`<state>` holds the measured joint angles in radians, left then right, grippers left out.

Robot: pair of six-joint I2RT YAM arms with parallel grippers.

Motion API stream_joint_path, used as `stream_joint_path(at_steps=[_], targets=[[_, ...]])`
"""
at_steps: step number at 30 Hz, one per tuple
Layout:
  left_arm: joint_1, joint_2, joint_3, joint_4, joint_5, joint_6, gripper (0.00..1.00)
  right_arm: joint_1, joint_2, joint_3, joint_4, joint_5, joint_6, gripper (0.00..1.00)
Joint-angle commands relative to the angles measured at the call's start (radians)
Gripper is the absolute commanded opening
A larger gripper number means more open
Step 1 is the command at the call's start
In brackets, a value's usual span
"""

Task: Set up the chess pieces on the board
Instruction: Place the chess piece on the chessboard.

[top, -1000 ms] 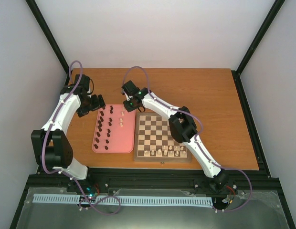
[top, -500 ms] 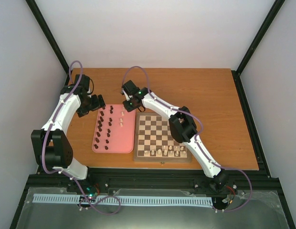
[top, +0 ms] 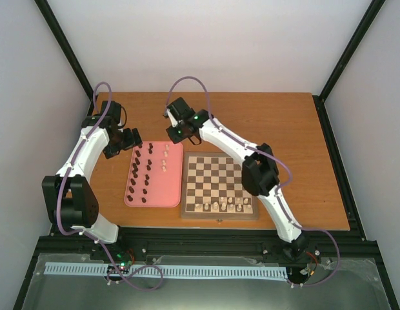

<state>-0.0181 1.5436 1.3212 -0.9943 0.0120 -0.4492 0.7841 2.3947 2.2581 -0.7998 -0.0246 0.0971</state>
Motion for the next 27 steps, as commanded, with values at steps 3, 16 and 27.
stream_joint_path(at_steps=[3, 16, 27], targets=[[-0.003, -0.007, 0.040, -0.002, -0.017, 0.012, 1.00, 0.073, -0.234, -0.254, 0.007, -0.004, 0.015, 0.03], [-0.003, -0.009, 0.053, -0.006, -0.033, 0.017, 1.00, 0.307, -0.648, -0.873, 0.064, 0.085, 0.188, 0.04], [-0.003, -0.031, 0.034, -0.003, -0.053, 0.019, 1.00, 0.422, -0.699, -1.001, 0.136, 0.096, 0.238, 0.04]])
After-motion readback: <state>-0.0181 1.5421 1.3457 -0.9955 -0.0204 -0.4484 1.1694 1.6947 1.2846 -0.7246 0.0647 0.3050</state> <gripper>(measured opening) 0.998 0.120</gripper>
